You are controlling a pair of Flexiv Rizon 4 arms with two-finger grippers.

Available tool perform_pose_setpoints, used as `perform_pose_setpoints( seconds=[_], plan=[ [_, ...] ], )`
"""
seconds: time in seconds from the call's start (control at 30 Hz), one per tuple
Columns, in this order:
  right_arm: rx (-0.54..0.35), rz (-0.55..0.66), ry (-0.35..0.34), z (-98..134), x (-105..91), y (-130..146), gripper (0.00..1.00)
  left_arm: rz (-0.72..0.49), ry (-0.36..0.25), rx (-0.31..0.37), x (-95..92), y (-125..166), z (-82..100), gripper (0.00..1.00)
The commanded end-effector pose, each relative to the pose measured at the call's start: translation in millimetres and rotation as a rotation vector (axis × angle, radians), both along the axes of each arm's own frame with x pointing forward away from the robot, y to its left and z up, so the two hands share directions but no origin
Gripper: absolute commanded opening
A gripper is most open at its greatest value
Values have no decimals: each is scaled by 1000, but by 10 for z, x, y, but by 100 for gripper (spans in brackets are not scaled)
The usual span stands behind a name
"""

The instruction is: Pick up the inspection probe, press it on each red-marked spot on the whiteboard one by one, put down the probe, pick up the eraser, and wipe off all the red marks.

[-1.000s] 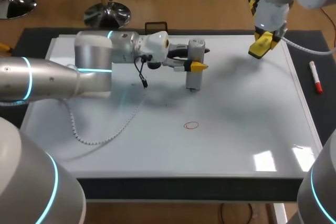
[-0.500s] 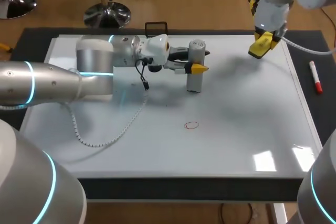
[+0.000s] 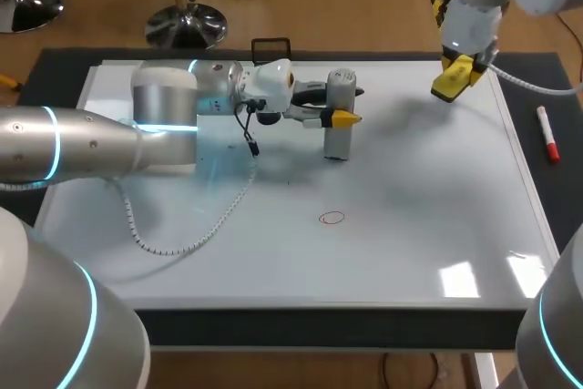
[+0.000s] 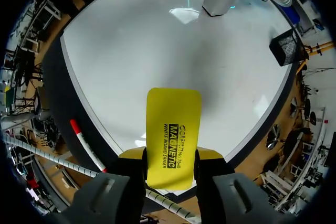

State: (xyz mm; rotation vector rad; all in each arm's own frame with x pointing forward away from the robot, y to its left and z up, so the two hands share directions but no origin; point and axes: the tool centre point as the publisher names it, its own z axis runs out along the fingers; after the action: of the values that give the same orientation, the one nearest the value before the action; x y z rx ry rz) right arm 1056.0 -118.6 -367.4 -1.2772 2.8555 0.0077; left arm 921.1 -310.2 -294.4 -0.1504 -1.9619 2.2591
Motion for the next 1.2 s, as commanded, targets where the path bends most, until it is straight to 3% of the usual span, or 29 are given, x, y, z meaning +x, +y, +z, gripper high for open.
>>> perform_pose_setpoints(
  seconds=[0.03,0.3,0.57,0.9,1.2],
  plan=[
    [-5,2,2,11,6,-1,0,-1,1,1,6,-3,-29,0],
    [-5,2,2,11,6,-1,0,-4,0,-6,16,-2,-13,0],
    [-5,2,2,11,6,-1,0,-5,-41,-28,20,87,289,0],
    [-5,2,2,11,6,-1,0,108,-81,10,124,629,569,0],
    [-5,2,2,11,6,-1,0,230,-89,25,238,1121,652,0]
  ],
)
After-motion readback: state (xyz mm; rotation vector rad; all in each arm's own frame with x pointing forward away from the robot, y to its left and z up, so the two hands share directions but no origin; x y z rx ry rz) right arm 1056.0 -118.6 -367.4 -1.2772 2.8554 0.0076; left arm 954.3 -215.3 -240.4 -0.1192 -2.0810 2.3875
